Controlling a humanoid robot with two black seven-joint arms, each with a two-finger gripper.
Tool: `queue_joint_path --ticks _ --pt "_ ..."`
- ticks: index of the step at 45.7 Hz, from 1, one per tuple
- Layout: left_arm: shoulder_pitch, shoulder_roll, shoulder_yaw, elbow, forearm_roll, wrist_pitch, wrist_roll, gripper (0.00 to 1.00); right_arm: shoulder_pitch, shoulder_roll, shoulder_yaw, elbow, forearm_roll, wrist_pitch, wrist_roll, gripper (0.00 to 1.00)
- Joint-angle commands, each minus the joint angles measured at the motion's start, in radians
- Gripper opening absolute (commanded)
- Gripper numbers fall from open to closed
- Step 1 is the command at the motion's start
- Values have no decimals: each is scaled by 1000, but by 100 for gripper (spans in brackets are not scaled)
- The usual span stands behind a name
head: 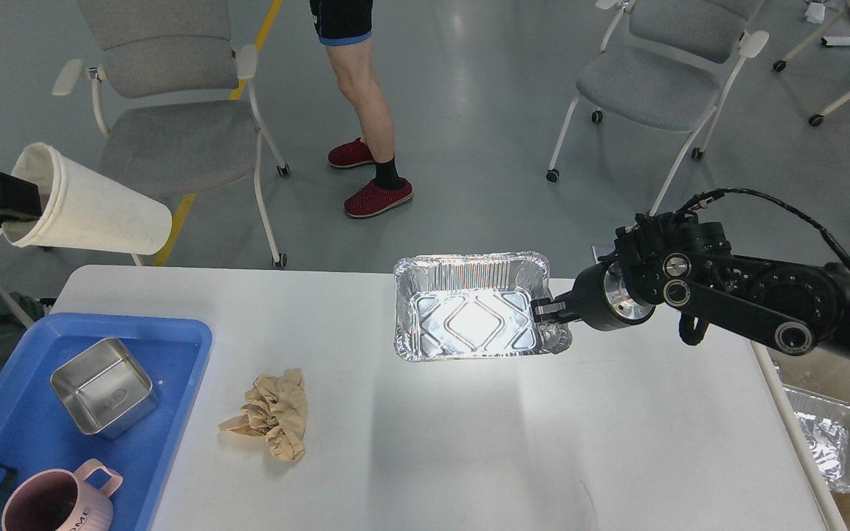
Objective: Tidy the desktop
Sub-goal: 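Move the paper cup over the foil tray and release it inside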
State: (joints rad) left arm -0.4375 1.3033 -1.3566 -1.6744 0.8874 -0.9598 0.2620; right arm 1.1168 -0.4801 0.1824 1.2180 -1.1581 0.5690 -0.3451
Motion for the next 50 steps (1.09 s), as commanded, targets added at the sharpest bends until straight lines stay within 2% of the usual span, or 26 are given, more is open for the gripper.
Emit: queue_joint_path --ticks 1,7,14,19,27,34,40,50 --pt "-21 -60 11 54 15 0 17 0 0 2 0 0 0 0 0 0" --pt "-205 -300 126 103 113 0 77 0 9 6 0 0 0 0 2 0" --pt "-366 -501 293 241 151 26 80 0 14 9 0 2 21 2 2 0" --pt "-428 -668 341 366 192 61 85 0 14 9 0 2 25 2 2 0" --pt "-454 -933 378 518 366 153 83 0 15 11 5 2 26 2 2 0" --pt "-448 -1091 383 584 450 196 80 0 20 12 5 2 28 2 2 0" --pt "-443 -1174 395 585 479 208 82 0 20 15 5 2 28 2 2 0" --pt "-428 -1243 517 588 484 217 77 0 20 28 5 0 28 0 2 0"
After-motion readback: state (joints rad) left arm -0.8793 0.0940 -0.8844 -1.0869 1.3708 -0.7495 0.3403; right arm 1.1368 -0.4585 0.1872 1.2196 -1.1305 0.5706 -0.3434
